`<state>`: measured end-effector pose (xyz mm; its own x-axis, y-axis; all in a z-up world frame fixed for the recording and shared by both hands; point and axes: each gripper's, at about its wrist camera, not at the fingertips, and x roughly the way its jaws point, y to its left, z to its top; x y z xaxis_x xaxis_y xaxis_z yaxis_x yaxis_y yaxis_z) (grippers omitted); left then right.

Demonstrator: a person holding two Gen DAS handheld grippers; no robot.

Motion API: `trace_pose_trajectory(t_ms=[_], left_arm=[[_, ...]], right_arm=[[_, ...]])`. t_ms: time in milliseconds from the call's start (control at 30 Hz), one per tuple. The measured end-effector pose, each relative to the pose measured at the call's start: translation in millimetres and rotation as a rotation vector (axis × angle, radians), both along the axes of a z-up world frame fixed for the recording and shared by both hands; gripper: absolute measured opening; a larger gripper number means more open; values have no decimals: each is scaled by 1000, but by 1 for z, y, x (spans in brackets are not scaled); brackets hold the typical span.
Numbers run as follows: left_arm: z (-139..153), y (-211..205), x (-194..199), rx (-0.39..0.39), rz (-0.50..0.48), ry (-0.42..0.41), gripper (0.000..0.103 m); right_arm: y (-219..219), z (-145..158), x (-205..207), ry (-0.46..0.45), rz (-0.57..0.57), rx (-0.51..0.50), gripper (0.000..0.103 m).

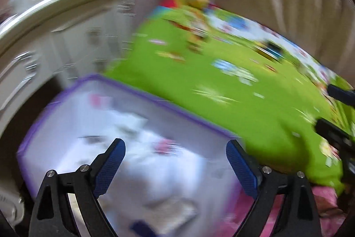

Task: Organize rigid objects
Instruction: 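Move both tools back over the cloth toward the remaining boxes, then grasp the flat white box with the right tool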

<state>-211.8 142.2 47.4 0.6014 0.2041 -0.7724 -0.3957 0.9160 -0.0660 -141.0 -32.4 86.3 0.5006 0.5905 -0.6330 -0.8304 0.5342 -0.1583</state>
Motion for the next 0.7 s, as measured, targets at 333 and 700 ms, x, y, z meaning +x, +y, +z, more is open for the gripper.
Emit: trace_pose_trajectory(t_ms=[333,700], left_arm=[[0,-134,150,114,-362,24,103],[-32,-185,280,241,-508,52,103]], right_arm=[[-168,-48,125,191,-475,-67,86],[-239,-59,267,313,-710,66,86]])
